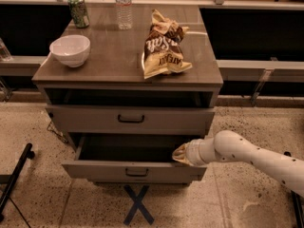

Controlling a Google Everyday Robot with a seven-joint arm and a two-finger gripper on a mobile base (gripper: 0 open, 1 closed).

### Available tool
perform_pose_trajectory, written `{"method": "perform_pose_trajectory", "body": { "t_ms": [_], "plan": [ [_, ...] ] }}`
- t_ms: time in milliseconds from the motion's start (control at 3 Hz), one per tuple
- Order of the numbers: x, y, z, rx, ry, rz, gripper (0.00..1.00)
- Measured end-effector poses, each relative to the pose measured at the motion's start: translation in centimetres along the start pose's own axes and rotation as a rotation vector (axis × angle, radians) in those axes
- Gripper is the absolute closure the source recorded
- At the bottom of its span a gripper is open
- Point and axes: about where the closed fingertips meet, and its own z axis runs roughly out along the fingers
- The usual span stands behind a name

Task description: Open middle drawer

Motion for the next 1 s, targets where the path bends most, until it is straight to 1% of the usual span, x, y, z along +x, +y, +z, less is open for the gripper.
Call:
{"method": "perform_pose_trajectory", "body": {
  "t_ms": [1000],
  "plan": [
    [1.9, 0.3, 2.3, -0.024, 0.033, 0.026, 1.0]
  ]
}}
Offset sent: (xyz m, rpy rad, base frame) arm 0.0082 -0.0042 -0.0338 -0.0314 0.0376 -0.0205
